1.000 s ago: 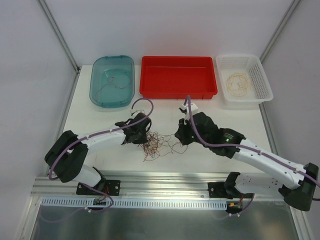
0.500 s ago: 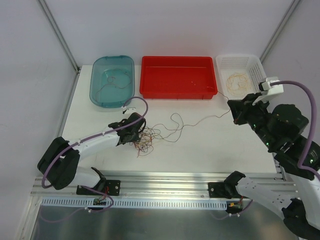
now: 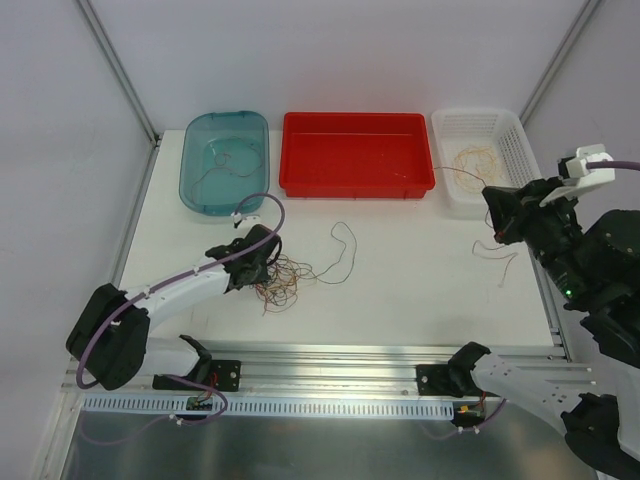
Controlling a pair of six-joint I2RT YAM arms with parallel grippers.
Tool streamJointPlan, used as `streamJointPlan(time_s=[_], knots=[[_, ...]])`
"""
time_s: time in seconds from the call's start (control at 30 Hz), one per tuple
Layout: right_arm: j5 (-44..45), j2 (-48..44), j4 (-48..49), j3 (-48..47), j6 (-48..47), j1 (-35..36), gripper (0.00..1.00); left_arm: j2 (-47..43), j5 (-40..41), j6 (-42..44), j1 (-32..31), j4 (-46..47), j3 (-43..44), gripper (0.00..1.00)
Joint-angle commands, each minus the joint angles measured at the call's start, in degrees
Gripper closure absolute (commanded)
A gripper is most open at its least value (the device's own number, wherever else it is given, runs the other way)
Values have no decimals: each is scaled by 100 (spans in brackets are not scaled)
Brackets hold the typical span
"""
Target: Untangle the cables
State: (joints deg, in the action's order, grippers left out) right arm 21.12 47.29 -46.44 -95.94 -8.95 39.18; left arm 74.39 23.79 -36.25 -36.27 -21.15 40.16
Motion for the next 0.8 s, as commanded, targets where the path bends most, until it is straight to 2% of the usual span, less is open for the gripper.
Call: streamJointPlan(time_s=[0.0, 0.07, 0.17, 0.2, 0.33, 0.47, 0.53, 0.63, 0.77], knots=[[85, 114, 161, -583, -256, -16, 99, -249, 47, 92, 50, -127, -79, 80], [-107, 193, 161, -584, -221, -24, 99, -485, -137, 92, 59, -127, -61, 71], [-327, 219, 214, -347, -107, -16, 99, -1011, -479, 197, 41, -135, 44, 45], [-389, 211, 283, -129, -63, -24, 99, -1179, -568, 293, 41, -144, 123, 32], [-880, 132, 661, 601, 314, -16, 99, -2075, -1217, 548, 41, -144, 465, 10], [-1356, 184, 1162, 1217, 815, -16, 99, -2429, -2157, 873, -3, -74, 922, 5], [-1662, 289, 1470, 1471, 1140, -24, 99, -2429, -2858, 1067, -134, 93, 1177, 5], [-1997, 473, 1751, 1631, 1501, -16, 99, -2359, -3414, 1348, -511, 409, 1432, 5], [-2358, 597, 1989, 1745, 1844, -7, 99, -2192, -3434, 1787, -1188, 945, 1556, 5]])
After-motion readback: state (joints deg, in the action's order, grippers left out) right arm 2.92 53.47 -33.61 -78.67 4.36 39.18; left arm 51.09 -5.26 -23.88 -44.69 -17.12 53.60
